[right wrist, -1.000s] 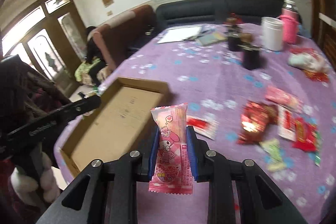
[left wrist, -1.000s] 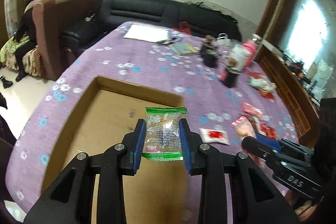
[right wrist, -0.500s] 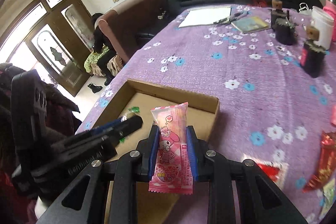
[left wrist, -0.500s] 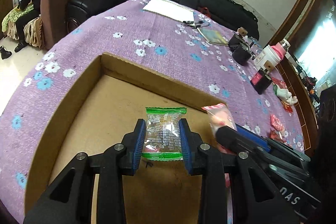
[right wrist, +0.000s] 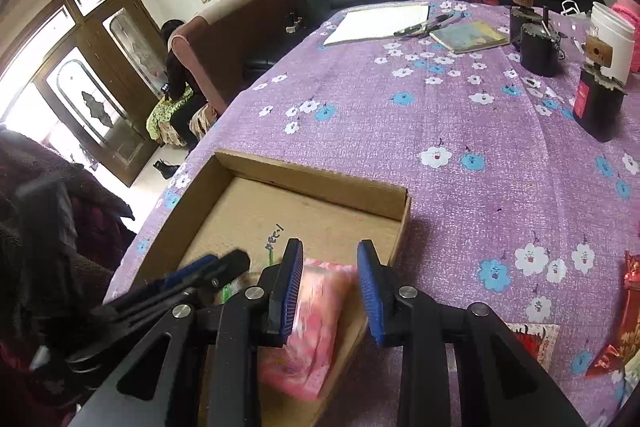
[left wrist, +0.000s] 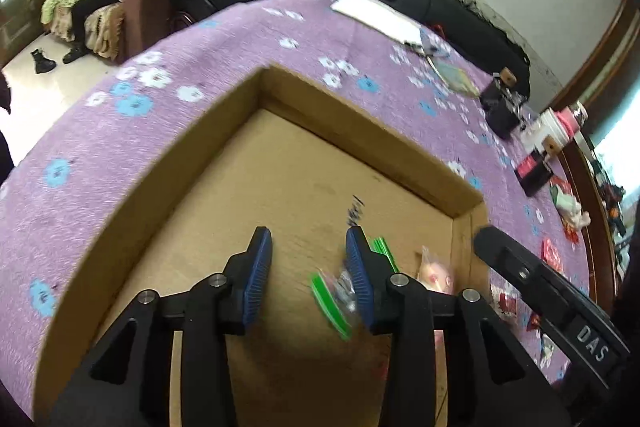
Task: Organize snacks
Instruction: 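Carry both packets over the cardboard tray and open both tools, then withdraw both open tools from the tray back toward the snacks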
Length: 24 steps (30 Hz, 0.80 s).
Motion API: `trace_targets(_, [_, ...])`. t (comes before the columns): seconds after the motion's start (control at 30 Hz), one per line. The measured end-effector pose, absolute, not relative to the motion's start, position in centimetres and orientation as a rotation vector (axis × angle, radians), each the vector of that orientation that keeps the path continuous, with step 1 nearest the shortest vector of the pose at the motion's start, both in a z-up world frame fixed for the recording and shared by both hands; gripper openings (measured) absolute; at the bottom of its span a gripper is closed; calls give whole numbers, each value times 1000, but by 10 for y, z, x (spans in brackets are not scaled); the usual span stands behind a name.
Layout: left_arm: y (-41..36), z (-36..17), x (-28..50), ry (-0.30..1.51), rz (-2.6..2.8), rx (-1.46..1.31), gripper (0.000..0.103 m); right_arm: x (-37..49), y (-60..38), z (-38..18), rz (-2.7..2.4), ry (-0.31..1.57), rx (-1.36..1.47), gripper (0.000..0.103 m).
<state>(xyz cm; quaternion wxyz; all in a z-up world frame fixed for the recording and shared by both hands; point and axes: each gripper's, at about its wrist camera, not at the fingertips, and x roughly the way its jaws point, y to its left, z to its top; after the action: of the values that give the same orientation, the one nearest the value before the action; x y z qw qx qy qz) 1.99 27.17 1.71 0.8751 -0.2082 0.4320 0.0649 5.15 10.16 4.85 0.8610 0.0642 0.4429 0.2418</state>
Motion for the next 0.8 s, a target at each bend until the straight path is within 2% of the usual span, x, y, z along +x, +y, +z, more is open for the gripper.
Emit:
trace_targets(0.23, [276,23,6,849,251,-385,37,6,93,80,504,825,82,34])
trace_targets(0.3, [273,27,0,826,280,-355,41,-14,91,92,523,789,74,34])
trace_targets(0.43, [270,34,-11,775,315,-318,58,-47,95,108,548,734,26,38])
trace_targets(0.8, [282,28,-6,808,382,-341,58,-102,117,136,637,670,-48,41])
